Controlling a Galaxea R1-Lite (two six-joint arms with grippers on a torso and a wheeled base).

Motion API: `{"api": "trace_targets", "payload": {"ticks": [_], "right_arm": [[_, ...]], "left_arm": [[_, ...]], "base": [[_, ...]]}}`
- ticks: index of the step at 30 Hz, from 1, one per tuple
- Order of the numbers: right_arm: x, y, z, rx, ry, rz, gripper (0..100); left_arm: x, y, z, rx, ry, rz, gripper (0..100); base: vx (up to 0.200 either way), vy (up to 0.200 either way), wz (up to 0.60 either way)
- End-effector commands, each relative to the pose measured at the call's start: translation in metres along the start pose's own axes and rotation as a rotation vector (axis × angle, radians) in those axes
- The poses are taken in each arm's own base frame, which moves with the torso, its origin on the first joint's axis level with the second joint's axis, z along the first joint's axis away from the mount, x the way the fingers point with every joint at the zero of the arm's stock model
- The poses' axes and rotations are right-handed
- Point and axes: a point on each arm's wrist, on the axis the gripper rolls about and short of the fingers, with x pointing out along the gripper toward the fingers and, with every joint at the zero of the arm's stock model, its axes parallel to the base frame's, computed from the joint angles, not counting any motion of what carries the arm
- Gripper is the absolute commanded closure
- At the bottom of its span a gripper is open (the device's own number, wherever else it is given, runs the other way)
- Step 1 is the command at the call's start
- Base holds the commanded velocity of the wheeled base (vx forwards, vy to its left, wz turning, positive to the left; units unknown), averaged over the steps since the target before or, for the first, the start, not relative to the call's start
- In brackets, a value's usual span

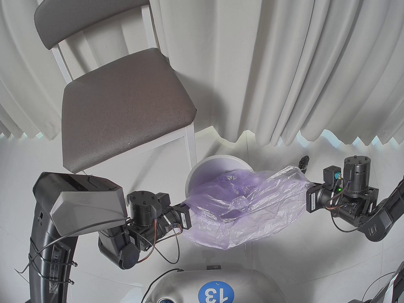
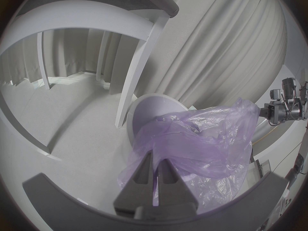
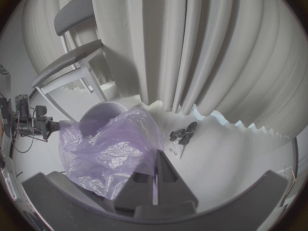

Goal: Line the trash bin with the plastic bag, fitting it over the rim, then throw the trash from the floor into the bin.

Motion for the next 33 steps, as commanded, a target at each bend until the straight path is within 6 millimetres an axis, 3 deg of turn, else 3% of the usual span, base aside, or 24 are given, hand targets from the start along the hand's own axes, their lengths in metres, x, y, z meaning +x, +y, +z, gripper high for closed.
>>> {"api": "trace_targets", "payload": {"ticks": [1,21,30,33], "right_arm": [[-0.001,0.0,0.0,-0.004,0.001,0.002,100],[-0.001,-0.014,-0.007,-0.115,0.087,0.045,100],[0.028,-0.027,-0.012,-0.126,0.123,0.045,100],[0.046,-0.028,-0.024,-0.115,0.167,0.044,100]], "left_arm": [[0.0,0.0,0.001,0.001,-0.005,-0.003,100],[-0.004,0.001,0.008,-0.002,-0.013,-0.004,100],[0.008,0.006,-0.006,-0.003,0.012,0.014,100],[0.005,0.02,-0.005,0.004,0.014,0.039,100]], "base": [[0.0,0.0,0.0],[0.0,0.0,0.0],[0.0,0.0,0.0],[0.0,0.0,0.0]]}}
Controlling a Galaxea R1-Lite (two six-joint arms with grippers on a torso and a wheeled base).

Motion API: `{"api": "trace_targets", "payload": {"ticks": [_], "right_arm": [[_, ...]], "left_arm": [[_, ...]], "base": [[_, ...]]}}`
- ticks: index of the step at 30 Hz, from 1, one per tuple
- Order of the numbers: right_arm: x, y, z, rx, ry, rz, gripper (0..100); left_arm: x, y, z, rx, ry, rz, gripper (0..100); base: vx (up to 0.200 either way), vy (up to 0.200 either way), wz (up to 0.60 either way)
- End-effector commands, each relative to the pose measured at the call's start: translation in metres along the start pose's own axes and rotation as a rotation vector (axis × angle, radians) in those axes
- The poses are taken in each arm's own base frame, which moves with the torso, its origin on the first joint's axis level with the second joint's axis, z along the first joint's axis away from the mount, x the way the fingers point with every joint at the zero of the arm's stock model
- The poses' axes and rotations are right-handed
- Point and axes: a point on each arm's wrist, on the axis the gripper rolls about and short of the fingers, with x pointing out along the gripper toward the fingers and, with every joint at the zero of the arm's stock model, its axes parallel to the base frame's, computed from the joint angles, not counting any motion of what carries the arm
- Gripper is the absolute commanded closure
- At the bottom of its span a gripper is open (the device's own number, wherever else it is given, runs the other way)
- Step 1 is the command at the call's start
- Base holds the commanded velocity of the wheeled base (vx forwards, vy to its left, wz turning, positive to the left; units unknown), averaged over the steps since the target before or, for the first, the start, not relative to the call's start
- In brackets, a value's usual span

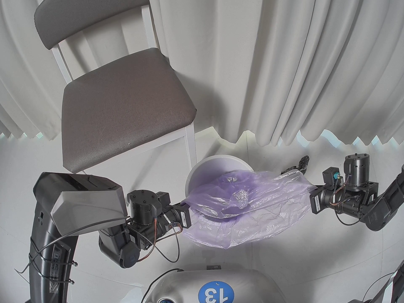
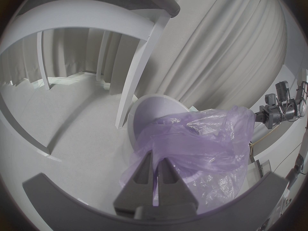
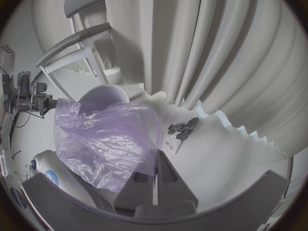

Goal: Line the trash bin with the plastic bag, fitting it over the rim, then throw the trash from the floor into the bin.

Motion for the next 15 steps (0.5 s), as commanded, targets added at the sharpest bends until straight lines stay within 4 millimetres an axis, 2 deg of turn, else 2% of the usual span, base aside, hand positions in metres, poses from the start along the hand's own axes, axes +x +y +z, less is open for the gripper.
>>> {"api": "trace_targets", "payload": {"ticks": [1,10,14,15], "right_arm": [[0.031,0.0,-0.016,0.015,0.071,0.006,100],[0.068,0.013,-0.037,0.006,0.04,0.038,100],[0.073,0.018,-0.039,0.003,0.017,0.045,100],[0.082,0.024,-0.043,-0.003,-0.004,0.053,100]], "left_arm": [[0.0,0.019,-0.004,0.01,0.014,0.037,100],[-0.001,0.038,0.011,0.005,-0.013,0.079,100],[0.001,0.04,0.014,0.003,-0.029,0.084,100],[0.001,0.046,0.02,0.001,-0.051,0.096,100]], "base": [[0.0,0.0,0.0],[0.0,0.0,0.0],[0.0,0.0,0.0],[0.0,0.0,0.0]]}}
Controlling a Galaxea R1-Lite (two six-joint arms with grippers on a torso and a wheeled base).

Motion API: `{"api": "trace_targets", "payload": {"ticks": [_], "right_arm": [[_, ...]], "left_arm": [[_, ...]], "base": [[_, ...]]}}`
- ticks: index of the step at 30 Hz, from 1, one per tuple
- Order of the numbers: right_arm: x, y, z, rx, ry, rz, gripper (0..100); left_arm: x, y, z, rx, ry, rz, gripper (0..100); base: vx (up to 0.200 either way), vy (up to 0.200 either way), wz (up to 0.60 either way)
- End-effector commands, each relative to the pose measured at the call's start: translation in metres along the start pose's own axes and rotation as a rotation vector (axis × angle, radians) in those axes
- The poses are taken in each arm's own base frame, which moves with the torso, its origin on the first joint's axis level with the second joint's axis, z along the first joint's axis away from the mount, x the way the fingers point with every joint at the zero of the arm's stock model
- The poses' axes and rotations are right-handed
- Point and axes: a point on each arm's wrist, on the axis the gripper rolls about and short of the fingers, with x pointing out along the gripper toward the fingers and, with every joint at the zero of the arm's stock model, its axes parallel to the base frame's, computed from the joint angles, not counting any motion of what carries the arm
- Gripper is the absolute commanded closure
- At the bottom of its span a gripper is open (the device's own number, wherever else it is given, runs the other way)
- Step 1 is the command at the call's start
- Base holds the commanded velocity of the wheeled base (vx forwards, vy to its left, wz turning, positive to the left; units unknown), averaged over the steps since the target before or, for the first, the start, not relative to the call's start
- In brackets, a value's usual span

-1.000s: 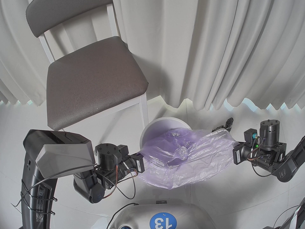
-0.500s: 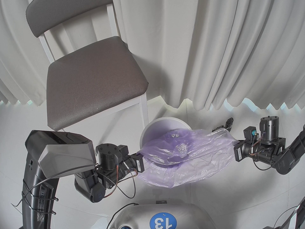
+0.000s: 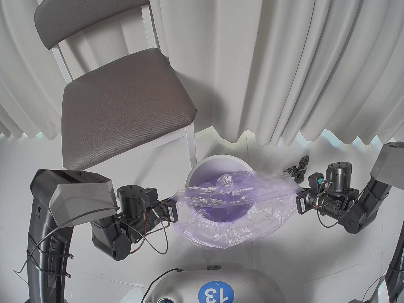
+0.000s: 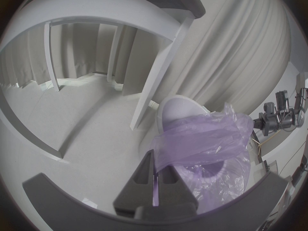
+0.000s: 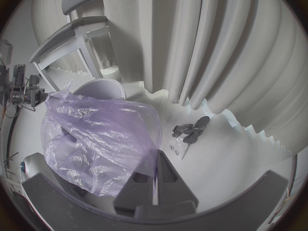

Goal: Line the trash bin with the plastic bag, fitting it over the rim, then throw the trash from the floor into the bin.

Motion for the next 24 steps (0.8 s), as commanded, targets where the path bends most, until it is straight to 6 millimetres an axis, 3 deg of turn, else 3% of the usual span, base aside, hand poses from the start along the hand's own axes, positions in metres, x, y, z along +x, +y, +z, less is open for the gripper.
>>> {"api": "trace_targets", "payload": {"ticks": [1,11,18,24], "right_arm": [[0.024,0.016,-0.023,-0.012,0.032,0.034,100],[0.052,0.041,-0.026,0.06,-0.05,0.064,100],[0.056,0.042,-0.024,0.065,-0.06,0.066,100],[0.057,0.034,-0.027,0.076,-0.051,0.045,100]], "left_arm": [[0.003,0.011,0.012,-0.008,-0.045,0.022,100],[0.002,0.029,0.024,-0.021,-0.084,0.063,100],[0.004,0.034,0.019,-0.026,-0.069,0.074,100],[0.01,0.022,0.007,-0.025,-0.041,0.043,100]], "base": [[0.0,0.0,0.0],[0.0,0.0,0.0],[0.0,0.0,0.0],[0.0,0.0,0.0]]}}
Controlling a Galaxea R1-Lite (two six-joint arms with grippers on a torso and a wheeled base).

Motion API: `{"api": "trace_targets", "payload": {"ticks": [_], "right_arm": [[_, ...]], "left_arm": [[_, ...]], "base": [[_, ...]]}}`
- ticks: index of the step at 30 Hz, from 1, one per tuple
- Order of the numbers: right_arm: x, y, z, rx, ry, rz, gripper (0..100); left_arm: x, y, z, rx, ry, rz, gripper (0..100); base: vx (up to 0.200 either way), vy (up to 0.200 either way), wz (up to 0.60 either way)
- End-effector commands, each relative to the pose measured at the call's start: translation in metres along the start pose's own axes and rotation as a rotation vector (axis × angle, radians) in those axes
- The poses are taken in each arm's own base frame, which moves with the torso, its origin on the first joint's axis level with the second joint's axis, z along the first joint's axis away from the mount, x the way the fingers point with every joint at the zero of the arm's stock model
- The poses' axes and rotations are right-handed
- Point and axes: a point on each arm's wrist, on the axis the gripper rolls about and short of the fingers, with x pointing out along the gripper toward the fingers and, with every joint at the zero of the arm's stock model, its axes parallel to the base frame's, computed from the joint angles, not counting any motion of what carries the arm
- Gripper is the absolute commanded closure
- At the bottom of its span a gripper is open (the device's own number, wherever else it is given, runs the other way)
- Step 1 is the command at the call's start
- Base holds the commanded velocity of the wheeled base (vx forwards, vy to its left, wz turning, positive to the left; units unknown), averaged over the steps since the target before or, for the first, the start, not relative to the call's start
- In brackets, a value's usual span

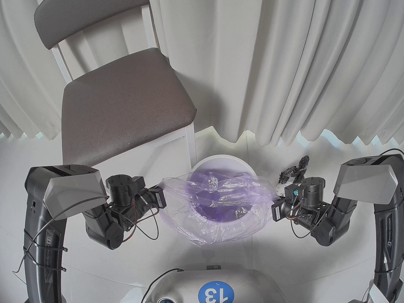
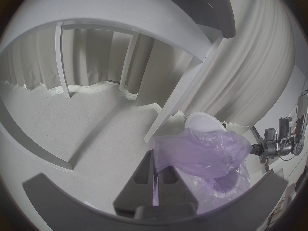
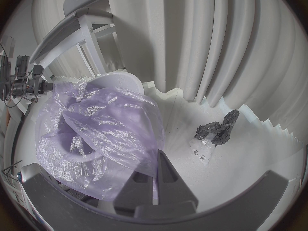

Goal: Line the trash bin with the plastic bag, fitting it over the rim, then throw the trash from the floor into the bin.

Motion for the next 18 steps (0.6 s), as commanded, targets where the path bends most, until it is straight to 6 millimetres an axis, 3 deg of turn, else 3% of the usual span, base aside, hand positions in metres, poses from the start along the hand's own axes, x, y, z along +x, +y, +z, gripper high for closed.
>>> {"api": "trace_targets", "payload": {"ticks": [1,4,18], "right_arm": [[0.002,-0.008,-0.004,0.007,0.011,-0.019,100],[0.001,-0.009,-0.005,0.011,0.015,-0.021,100],[-0.001,-0.01,-0.01,0.009,0.037,-0.023,100]], "left_arm": [[0.003,-0.01,-0.014,0.0,0.035,-0.023,100],[0.005,-0.014,-0.023,0.004,0.048,-0.025,100],[0.006,-0.015,-0.027,0.008,0.06,-0.029,100]], "base": [[0.0,0.0,0.0],[0.0,0.0,0.0],[0.0,0.0,0.0]]}}
